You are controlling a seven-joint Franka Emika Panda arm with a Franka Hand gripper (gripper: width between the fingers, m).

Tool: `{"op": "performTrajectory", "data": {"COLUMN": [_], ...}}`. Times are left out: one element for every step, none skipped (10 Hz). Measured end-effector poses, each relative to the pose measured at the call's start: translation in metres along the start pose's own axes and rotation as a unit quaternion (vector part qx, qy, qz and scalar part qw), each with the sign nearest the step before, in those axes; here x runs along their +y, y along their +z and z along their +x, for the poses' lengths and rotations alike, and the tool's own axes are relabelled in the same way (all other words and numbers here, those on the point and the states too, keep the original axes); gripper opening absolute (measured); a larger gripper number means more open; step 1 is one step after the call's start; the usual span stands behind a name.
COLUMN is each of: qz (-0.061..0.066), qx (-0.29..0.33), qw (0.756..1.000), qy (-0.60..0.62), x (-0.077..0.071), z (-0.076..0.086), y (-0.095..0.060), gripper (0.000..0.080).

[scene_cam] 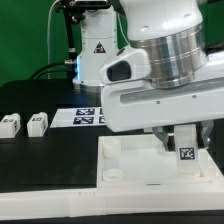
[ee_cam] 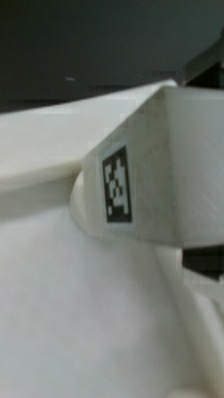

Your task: Assemble one leg

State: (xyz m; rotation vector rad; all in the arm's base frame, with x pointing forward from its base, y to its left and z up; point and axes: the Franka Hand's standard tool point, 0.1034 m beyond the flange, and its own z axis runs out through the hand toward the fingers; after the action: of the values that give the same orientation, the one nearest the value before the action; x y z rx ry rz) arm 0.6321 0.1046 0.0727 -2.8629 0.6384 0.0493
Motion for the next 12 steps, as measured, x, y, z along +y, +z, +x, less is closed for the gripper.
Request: {"op": "performTrajectory", "data": {"qz": [0.004, 0.012, 0.015, 0.015, 0.013, 0.010, 0.008, 0.009, 0.009, 0.008, 0.007, 0.002], "qx": [0.018, 0.027, 0.031, 0.030, 0.028, 0.025, 0.022, 0.021, 0.021, 0.020, 0.022, 0.018], "qw": [0.997, 0.989, 0.971, 0.953, 0.926, 0.899, 0.885, 0.880, 0.883, 0.887, 0.910, 0.929], "qy": [0.077, 0.144, 0.238, 0.300, 0.375, 0.438, 0.465, 0.474, 0.468, 0.460, 0.415, 0.369], "x": [0.000, 0.001, 0.002, 0.002, 0.001, -0.001, -0.002, -0.001, -0.001, -0.002, -0.001, -0.002], "z": [0.002, 0.001, 0.000, -0.001, -0.004, -0.005, -0.006, -0.006, -0.006, -0.007, -0.006, -0.009], "y": [0.000, 0.000, 0.000, 0.000, 0.001, 0.001, 0.001, 0.001, 0.001, 0.002, 0.003, 0.008], "gripper": [0.0300, 0.0300, 0.0300, 0.0300, 0.0300, 0.0300, 0.0300, 0.0300, 0.0313, 0.0313, 0.0484, 0.0484]}}
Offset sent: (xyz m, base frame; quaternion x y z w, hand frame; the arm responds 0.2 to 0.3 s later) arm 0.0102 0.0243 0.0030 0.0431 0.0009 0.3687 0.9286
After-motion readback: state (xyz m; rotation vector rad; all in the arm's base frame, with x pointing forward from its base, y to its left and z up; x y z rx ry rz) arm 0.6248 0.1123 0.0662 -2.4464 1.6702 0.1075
